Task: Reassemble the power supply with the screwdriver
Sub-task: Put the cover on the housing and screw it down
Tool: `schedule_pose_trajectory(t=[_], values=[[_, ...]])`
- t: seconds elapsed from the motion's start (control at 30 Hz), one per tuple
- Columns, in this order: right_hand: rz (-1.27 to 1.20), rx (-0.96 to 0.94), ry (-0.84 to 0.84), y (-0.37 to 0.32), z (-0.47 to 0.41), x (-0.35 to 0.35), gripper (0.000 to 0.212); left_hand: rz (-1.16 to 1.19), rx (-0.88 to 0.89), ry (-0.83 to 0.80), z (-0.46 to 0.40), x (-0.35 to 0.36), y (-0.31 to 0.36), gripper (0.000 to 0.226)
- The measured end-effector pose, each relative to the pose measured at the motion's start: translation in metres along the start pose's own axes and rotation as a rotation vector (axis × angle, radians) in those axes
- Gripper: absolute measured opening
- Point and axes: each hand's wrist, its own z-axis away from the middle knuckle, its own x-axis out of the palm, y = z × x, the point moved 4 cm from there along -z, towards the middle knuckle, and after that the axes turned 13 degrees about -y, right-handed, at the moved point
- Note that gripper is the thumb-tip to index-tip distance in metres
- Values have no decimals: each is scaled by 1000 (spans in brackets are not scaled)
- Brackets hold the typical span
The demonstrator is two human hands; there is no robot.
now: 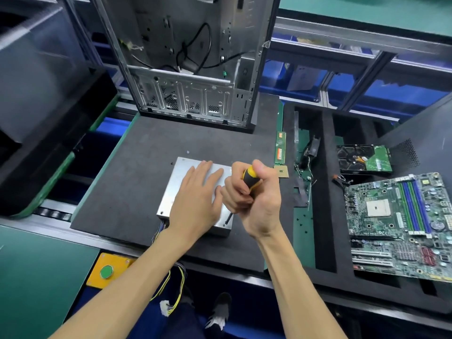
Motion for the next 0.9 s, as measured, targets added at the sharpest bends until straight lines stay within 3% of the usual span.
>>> schedule_pose_trajectory(t=[0.2, 0.33, 0.6, 0.67, 0.8, 0.9], values=[[6, 5, 6, 10, -2, -3, 40, -68, 32, 31, -5, 8, -8, 49], [44, 4, -26, 15, -2, -1, 40, -211, 14, -58, -10, 17, -15, 57], [258, 35, -20, 20, 4, 2, 58, -145, 41, -34, -3, 6, -8, 54], [288, 16, -10, 17, 5, 5, 49, -118, 68, -15, 0, 1, 0, 55], [294, -65, -4, 8, 6, 9, 7, 92, 29, 52, 2, -4, -2, 46], [312, -35, 55, 7, 5, 8, 12, -50, 19, -28, -4, 3, -6, 43]])
